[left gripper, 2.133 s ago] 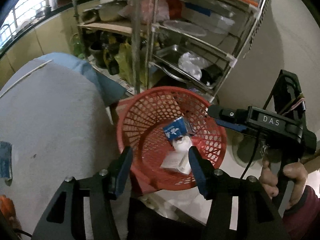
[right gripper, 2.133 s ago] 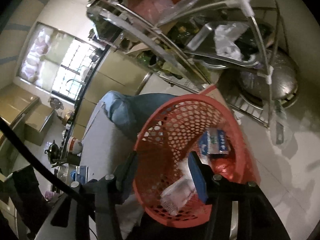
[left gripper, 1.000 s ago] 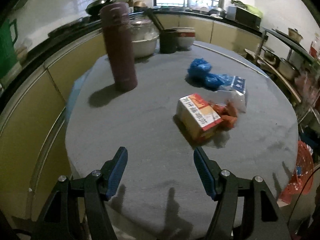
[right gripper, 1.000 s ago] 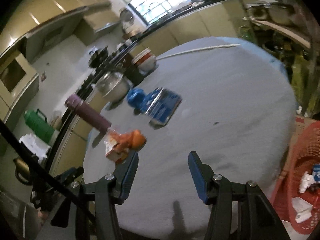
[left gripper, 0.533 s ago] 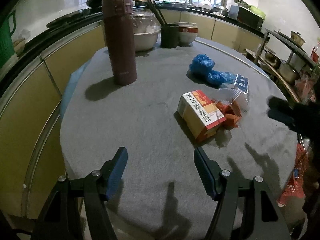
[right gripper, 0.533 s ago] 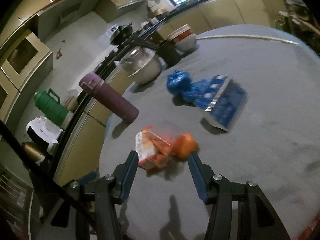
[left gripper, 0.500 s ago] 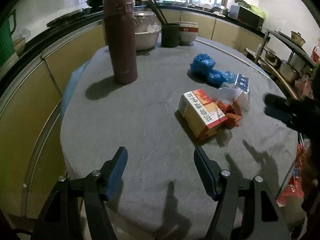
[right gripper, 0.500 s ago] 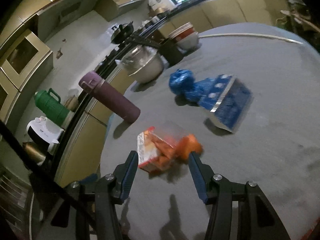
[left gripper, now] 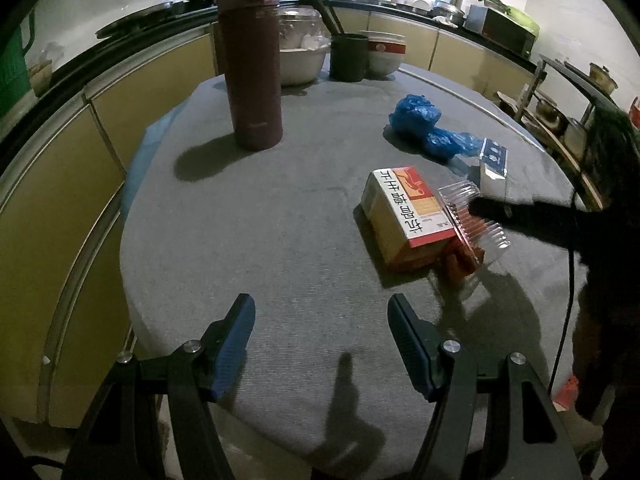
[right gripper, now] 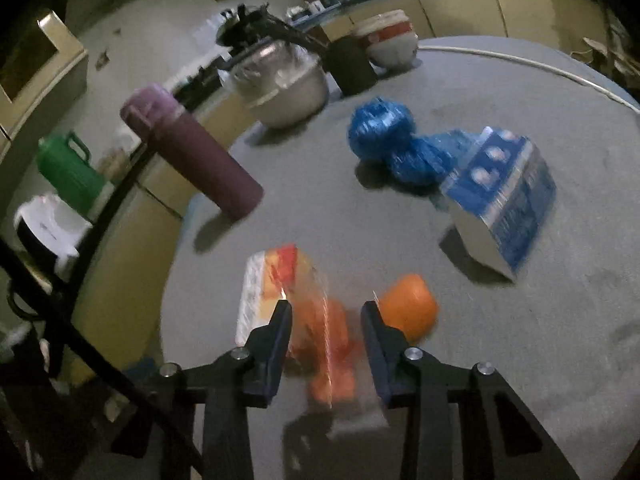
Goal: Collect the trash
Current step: 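Grasp the clear plastic tray with the right tool while the left grasps the red-white medicine box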
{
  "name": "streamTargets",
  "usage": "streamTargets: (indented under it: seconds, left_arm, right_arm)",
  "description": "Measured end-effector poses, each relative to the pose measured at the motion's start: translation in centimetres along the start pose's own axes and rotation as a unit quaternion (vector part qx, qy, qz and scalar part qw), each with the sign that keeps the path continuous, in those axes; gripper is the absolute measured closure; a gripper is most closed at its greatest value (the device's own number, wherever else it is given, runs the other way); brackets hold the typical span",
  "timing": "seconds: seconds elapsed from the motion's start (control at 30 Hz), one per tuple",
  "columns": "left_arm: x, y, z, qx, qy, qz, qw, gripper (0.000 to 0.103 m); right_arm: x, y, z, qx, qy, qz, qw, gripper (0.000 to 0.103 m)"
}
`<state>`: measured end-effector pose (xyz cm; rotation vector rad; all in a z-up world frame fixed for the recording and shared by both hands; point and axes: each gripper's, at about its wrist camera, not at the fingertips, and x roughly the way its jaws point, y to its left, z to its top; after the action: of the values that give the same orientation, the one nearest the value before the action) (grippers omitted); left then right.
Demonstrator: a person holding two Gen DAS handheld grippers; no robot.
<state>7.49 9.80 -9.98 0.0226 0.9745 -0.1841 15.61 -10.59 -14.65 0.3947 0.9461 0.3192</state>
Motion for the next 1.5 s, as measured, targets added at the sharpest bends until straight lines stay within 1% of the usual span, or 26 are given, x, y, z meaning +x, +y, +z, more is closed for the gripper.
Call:
streamTargets:
  seconds: [0.1, 0.13, 0.2, 0.27, 0.37, 0.43, 0.53, 0.7, 0.87, 0.93, 0.97, 1.0, 1.03, 1.07, 1.1, 1.13, 1.17, 1.27, 1.3, 1.37, 1.43, 1.5]
  left_arm:
    - [-0.1, -0.2, 0.0, 0.004, -0.003, -0.002, 1.0, 0.033]
    - [0.0, -0.4, 0.1, 0.006, -0.002, -0.001, 1.0, 0.033]
    - [0.2, -0.7, 0.2, 0.008, 0.001, 0.001, 1.0, 0.033]
    - [0.4, -1.1, 0.4, 0.012, -0.001, 0.0, 0.9999, 0.033]
    - [0.7, -1.7, 1.3, 0.023, -0.006, 0.002, 0.9997, 0.033]
    - [1.1, -1.9, 2.4, 0.024, -0.006, -0.005, 0.9997, 0.033]
    - [2.2, -2.4, 4.0, 0.021, 0.001, -0.028, 0.9994, 0.032]
    - [4.9, -4.1, 5.7, 0.017, 0.024, -0.051, 0.9983, 0.032]
    - [7.2, -5.9, 6.0, 0.019, 0.04, -0.055, 0.9975, 0.032]
    - [8.1, -6.3, 5.9, 0.026, 0.049, -0.042, 0.9976, 0.032]
    - [8.5, -6.3, 5.7, 0.026, 0.052, -0.037, 0.9976, 0.032]
    - [8.7, -6.0, 5.4, 0.021, 0.055, -0.039, 0.9975, 0.032]
    - [8.9, -5.5, 5.2, 0.013, 0.058, -0.046, 0.9972, 0.033]
    - [9.1, -5.1, 5.0, 0.003, 0.06, -0.056, 0.9966, 0.037]
    - [9.3, -4.4, 4.8, -0.008, 0.067, -0.064, 0.9957, 0.051]
    - [9.4, -4.0, 4.6, -0.012, 0.07, -0.064, 0.9954, 0.053]
    - [9.4, -3.6, 4.4, -0.016, 0.068, -0.072, 0.995, 0.053]
    - [9.0, -3.1, 4.2, -0.017, 0.066, -0.081, 0.9944, 0.053]
    - [8.9, -3.1, 4.1, -0.016, 0.065, -0.082, 0.9944, 0.053]
    - [8.5, -2.8, 4.0, -0.017, 0.06, -0.087, 0.9942, 0.053]
    - [8.2, -2.5, 3.9, -0.02, 0.058, -0.092, 0.9939, 0.053]
    - [7.8, -2.2, 3.7, -0.02, 0.054, -0.095, 0.9938, 0.053]
  right_arm:
    - [-1.6, -1.2, -1.7, 0.007, 0.002, 0.0, 1.0, 0.064]
    - [-2.2, -1.5, -2.0, 0.004, -0.001, -0.011, 1.0, 0.064]
    - [-3.2, -2.3, -2.8, -0.003, -0.002, -0.045, 0.999, 0.064]
    - [-3.8, -3.8, -3.3, 0.016, 0.002, -0.054, 0.998, 0.064]
    - [-5.3, -5.8, -4.0, 0.052, -0.01, -0.051, 0.997, 0.064]
    - [-6.1, -6.6, -4.2, 0.066, -0.02, -0.045, 0.997, 0.064]
    - [-7.1, -6.8, -4.0, 0.074, -0.038, -0.034, 0.996, 0.063]
    - [-7.8, -6.2, -4.1, 0.07, -0.06, -0.027, 0.995, 0.063]
    - [-7.8, -6.4, -4.3, 0.082, -0.064, -0.022, 0.994, 0.063]
    - [-7.9, -6.3, -4.2, 0.083, -0.063, -0.014, 0.994, 0.063]
    - [-7.9, -6.1, -4.0, 0.081, -0.062, -0.01, 0.995, 0.055]
    - [-7.9, -5.7, -3.9, 0.078, -0.063, -0.008, 0.995, 0.042]
    - [-8.0, -5.3, -3.6, 0.074, -0.068, -0.008, 0.995, 0.038]
    - [-7.9, -4.8, -3.4, 0.07, -0.073, -0.003, 0.995, 0.036]
    - [-7.7, -4.5, -3.2, 0.068, -0.073, -0.001, 0.995, 0.035]
    - [-7.2, -4.0, -2.8, 0.064, -0.07, -0.002, 0.996, 0.033]
    - [-6.5, -3.4, -2.3, 0.06, -0.063, -0.009, 0.996, 0.031]
    - [-4.3, -2.3, -1.4, 0.046, -0.046, -0.012, 0.998, 0.031]
    - [-3.1, -2.0, -1.1, 0.045, -0.033, -0.019, 0.998, 0.031]
    - [-1.5, -1.9, -0.9, 0.052, -0.016, -0.012, 0.998, 0.031]
    - [-0.6, -2.3, -1.0, 0.063, -0.016, -0.019, 0.998, 0.031]
    - [-0.2, -2.8, -1.1, 0.071, -0.013, -0.008, 0.997, 0.051]
